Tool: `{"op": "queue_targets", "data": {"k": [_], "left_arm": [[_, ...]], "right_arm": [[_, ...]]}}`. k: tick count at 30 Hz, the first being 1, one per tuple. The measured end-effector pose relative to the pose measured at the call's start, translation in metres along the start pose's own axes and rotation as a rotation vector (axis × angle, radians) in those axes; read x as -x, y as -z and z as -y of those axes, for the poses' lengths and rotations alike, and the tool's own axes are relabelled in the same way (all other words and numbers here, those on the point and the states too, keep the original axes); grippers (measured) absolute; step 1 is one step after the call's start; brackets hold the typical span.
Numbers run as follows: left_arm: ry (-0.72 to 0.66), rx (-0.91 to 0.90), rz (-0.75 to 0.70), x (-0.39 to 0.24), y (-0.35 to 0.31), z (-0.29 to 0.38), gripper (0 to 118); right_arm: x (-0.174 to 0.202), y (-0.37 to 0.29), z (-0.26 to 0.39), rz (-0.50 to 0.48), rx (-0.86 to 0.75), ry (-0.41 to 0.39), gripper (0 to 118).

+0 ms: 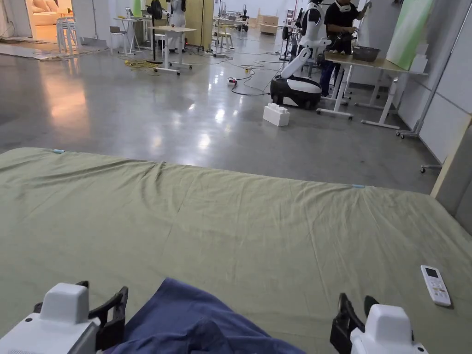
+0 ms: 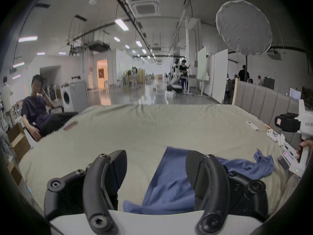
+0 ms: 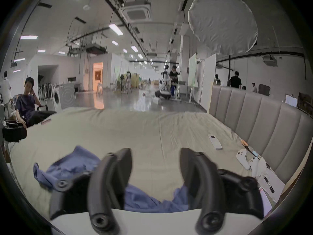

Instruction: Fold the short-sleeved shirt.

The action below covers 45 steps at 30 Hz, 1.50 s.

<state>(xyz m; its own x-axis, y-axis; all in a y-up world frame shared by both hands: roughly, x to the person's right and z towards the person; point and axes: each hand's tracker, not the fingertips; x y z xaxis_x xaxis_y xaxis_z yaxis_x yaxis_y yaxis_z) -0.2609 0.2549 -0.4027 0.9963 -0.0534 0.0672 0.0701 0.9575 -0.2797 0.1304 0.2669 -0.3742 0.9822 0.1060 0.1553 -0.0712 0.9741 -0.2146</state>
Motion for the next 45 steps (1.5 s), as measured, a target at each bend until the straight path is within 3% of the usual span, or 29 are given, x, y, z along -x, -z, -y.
{"op": "queue_targets", "data": {"k": [2, 3, 6, 7, 9, 20, 25, 27, 29, 31, 33, 42, 45], "left_arm": [[-0.005, -0.025, -0.017, -0.008, -0.002, -0.004, 33], [-0.010, -0.038, -0.023, -0.012, -0.003, -0.004, 11], [-0.031, -0.047, -0.009, -0.017, -0.010, -0.005, 5], [-0.038, -0.042, -0.010, -0.019, -0.011, -0.005, 5], [-0.038, -0.027, 0.001, -0.019, -0.011, -0.002, 4], [-0.099, 0.104, 0.015, 0.018, 0.024, 0.006, 4], [-0.133, 0.266, 0.015, 0.041, 0.034, 0.018, 4], [-0.143, 0.330, -0.025, 0.052, 0.034, 0.026, 6], [-0.144, 0.386, -0.053, 0.064, 0.034, 0.038, 21], [-0.168, 0.456, -0.055, 0.072, 0.034, 0.050, 54], [-0.193, 0.507, -0.060, 0.080, 0.036, 0.060, 74], [-0.276, 0.612, -0.054, 0.086, 0.077, 0.112, 76], [-0.267, 0.667, -0.044, 0.080, 0.085, 0.129, 72]], "right_arm": [[0.008, -0.002, -0.006, -0.003, -0.070, -0.018, 17], [0.011, -0.003, -0.006, -0.011, -0.041, 0.019, 14], [0.018, -0.005, -0.008, -0.015, -0.060, 0.025, 5], [0.020, -0.006, -0.010, -0.001, -0.077, -0.014, 5], [0.019, -0.006, -0.007, -0.035, -0.055, 0.045, 1], [0.004, 0.000, 0.001, -0.017, -0.020, 0.015, 0], [-0.005, 0.003, 0.008, -0.007, 0.007, 0.004, 0], [-0.007, 0.005, 0.011, -0.003, 0.019, -0.004, 0], [-0.009, 0.006, 0.015, -0.003, 0.039, -0.005, 0], [-0.009, 0.008, 0.020, -0.004, 0.059, -0.007, 0], [-0.010, 0.009, 0.025, -0.005, 0.073, -0.009, 0], [-0.008, 0.014, 0.047, -0.027, 0.172, 0.022, 0], [-0.011, 0.014, 0.053, -0.011, 0.185, 0.012, 0]]}}
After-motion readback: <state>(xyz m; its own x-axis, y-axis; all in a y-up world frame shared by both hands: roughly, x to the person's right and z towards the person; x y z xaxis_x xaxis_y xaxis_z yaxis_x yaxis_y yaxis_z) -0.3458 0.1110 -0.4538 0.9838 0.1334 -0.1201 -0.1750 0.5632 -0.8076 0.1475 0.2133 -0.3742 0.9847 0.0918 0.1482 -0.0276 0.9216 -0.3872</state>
